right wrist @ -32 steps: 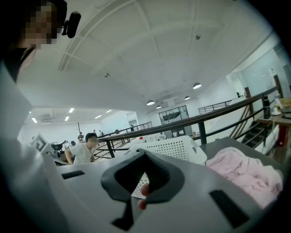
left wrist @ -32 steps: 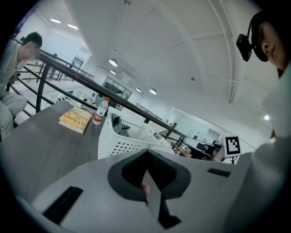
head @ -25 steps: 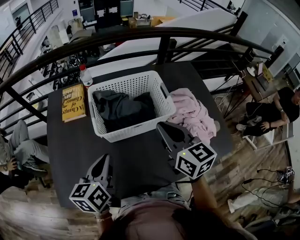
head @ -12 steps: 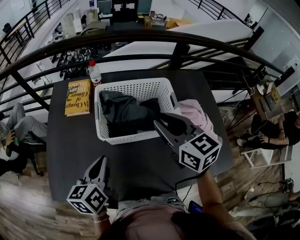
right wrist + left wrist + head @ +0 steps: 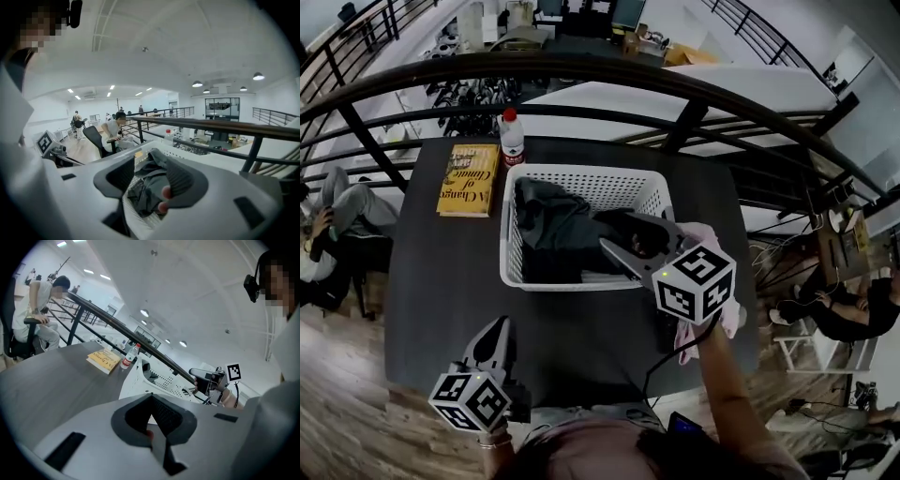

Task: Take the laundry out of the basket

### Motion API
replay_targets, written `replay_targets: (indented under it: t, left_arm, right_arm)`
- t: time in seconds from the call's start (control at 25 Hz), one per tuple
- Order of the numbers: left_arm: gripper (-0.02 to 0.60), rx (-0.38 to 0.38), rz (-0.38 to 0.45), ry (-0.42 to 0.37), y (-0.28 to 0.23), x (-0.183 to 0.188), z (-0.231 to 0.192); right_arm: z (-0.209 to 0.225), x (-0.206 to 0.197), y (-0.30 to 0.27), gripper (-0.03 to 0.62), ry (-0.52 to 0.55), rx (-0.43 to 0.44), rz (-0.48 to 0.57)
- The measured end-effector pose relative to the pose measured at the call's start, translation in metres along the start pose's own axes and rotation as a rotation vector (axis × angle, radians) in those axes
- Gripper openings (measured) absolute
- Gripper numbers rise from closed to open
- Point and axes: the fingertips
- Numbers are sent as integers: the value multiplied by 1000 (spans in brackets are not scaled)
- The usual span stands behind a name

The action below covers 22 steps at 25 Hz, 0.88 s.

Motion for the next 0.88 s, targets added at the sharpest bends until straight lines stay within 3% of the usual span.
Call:
replay_targets:
  t: [0.48, 0.88]
  left_arm:
    - [-2, 103, -47, 78, 0, -27, -20]
    - [-2, 186, -73, 128, 0, -39, -43]
  right_arm:
    - [37, -42, -73, 296, 2, 132, -234]
    - [60, -80, -123, 334, 24, 169, -365]
Point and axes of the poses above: the fingertips, and each gripper's own axes: y backward along the fingers, z to its right, x out of its top, and after that the axes turned 14 degrees about x, right-handed
